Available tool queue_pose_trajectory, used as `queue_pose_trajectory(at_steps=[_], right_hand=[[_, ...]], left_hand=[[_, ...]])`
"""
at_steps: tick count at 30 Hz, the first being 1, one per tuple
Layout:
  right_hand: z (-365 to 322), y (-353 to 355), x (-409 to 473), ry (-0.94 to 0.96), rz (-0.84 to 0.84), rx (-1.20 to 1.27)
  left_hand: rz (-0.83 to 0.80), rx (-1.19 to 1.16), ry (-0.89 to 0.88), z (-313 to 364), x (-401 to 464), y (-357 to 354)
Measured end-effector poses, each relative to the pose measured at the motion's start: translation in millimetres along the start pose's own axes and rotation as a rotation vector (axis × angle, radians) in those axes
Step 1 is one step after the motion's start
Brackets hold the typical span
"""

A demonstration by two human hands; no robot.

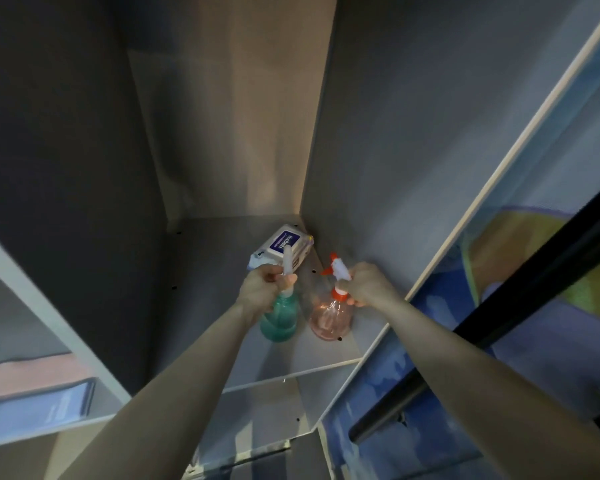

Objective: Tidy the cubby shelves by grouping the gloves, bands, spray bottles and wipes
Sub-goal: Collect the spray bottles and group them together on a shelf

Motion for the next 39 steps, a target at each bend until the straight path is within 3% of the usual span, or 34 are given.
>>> queue_pose_trajectory(at_steps=[3, 6, 17, 32, 39], right_hand=[[-0.3, 3.7, 1.0, 0.006, 0.074, 0.039], [0.8, -1.8, 2.3, -0.063, 0.053, 0.139], [5.3, -0.5, 4.4, -0.111, 0.081, 0.155], [7.9, 7.5, -5.0, -0.113, 0.058, 0.005], [13.1, 5.3, -11.7, -0.158, 0.0, 0.054]], left_hand=[[0.018, -0.042, 0.032, -3.8, -2.4, -2.5], [0.012, -0.052, 0.039, -5.9, -5.1, -13.8], [0.031, -0.067, 0.04, -5.4, -3.1, -28.0], [-0.042, 0.004, 0.054, -9.0, -15.6, -43.9], [-0.039, 0.014, 0.057, -11.2, -17.3, -44.3]])
Point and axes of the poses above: each hand's wrist, its own x-axis towards the middle knuckle, its own y-axis out of the back of the hand, z = x × y, the point moved 10 cm from there along x, towards the middle knuckle, and after that the axes turned 2 degrees about z, right-handed, at the moved point
